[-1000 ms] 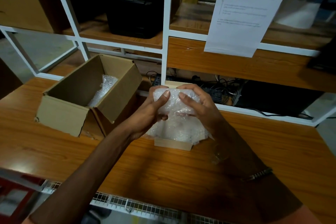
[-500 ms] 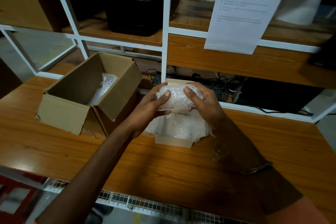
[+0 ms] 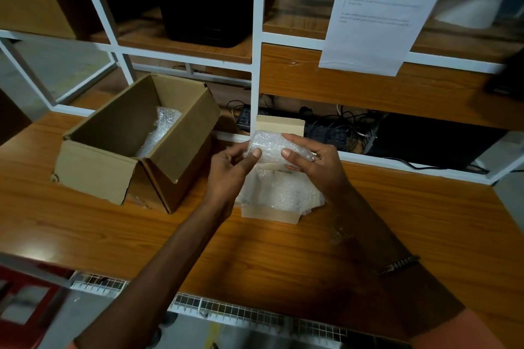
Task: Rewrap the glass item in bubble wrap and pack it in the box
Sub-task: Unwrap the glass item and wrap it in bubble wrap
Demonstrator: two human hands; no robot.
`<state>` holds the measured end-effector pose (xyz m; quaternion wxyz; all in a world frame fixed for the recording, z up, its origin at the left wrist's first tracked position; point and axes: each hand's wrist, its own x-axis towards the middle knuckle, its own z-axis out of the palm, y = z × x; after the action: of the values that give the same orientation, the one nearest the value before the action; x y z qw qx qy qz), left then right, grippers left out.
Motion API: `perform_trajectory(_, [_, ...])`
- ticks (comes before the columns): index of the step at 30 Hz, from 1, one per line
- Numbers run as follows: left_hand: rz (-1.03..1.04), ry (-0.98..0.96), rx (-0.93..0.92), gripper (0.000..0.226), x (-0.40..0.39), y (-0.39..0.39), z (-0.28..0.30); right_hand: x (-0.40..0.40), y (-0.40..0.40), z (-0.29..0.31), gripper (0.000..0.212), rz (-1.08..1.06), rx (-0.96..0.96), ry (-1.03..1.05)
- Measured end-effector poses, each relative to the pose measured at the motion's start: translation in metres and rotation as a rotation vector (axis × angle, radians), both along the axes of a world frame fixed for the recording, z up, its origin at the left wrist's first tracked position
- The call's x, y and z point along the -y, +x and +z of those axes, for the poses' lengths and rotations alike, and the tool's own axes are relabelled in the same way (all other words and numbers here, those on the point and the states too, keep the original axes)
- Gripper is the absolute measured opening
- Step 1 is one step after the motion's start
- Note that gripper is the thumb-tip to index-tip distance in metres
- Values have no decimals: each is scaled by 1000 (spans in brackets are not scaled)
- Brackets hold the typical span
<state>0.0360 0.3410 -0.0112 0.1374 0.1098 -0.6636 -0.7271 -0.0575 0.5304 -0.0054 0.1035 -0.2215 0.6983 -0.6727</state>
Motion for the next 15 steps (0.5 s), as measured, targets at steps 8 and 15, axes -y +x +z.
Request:
perform_trajectory(8, [-180, -166, 35, 37, 10, -1, -1, -9, -4, -11, 44, 41, 139, -39])
perform_trajectory(15, [-21, -164, 45, 33, 12, -3, -7, -16, -5, -19, 41, 100, 189, -32])
